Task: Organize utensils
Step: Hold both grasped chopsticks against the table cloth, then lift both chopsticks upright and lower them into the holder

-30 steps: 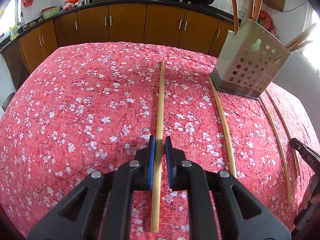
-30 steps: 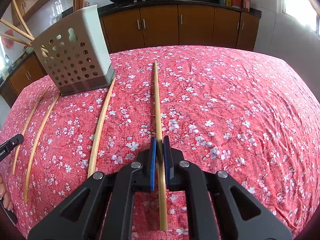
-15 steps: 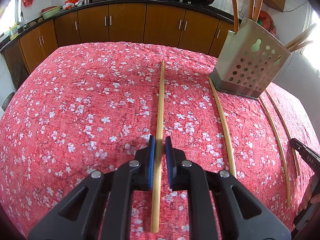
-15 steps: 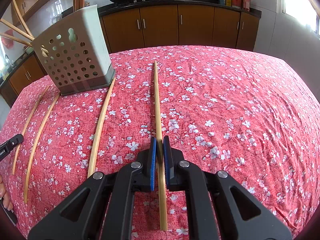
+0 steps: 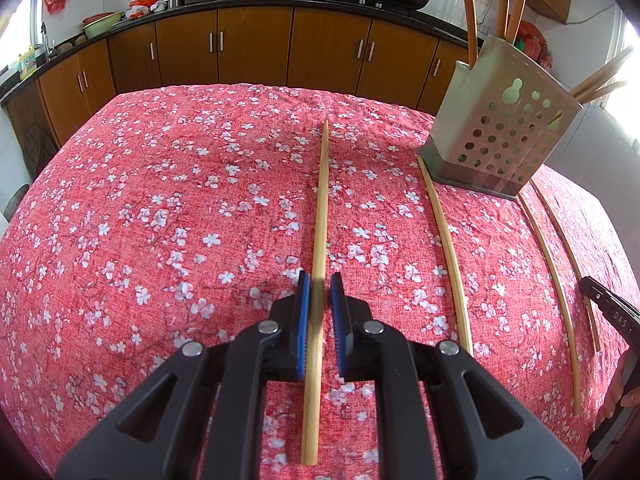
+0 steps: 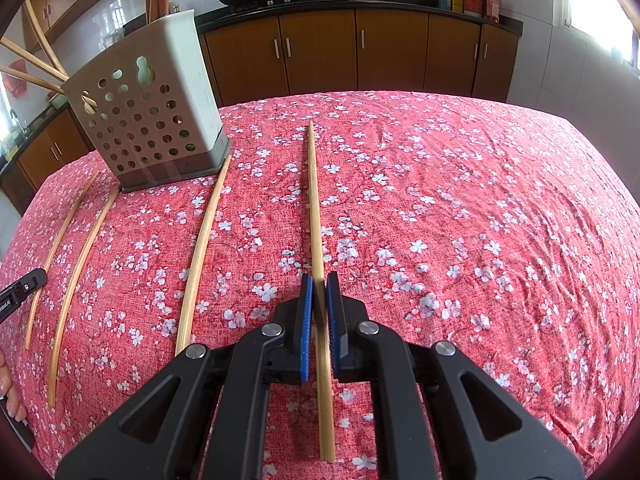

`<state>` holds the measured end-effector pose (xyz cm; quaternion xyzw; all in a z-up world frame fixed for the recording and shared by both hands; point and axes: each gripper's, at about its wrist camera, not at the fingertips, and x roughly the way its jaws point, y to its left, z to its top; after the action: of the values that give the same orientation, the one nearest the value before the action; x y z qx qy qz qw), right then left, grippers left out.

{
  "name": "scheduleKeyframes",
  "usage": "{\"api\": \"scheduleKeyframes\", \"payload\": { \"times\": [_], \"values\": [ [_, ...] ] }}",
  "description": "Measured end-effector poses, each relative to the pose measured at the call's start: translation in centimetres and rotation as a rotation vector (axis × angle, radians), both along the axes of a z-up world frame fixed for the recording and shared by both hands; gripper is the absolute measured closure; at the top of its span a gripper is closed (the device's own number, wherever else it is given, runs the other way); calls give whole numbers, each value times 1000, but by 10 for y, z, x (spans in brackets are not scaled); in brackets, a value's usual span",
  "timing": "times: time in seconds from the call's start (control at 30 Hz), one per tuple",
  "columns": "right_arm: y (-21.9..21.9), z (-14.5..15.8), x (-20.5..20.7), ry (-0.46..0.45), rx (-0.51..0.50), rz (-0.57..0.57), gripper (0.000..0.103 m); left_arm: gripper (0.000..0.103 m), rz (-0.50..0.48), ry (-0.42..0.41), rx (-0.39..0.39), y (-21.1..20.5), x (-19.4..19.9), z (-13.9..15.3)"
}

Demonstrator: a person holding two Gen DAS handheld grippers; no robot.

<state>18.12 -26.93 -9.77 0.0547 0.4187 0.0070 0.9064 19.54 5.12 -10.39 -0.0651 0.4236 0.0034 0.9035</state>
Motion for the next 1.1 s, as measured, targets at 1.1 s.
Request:
{"api": "scheduleKeyframes", "payload": {
  "times": [1.1],
  "values": [
    [-2, -2, -25, 0, 22, 7, 95, 92, -16, 4, 31, -3, -20, -2]
  ]
}}
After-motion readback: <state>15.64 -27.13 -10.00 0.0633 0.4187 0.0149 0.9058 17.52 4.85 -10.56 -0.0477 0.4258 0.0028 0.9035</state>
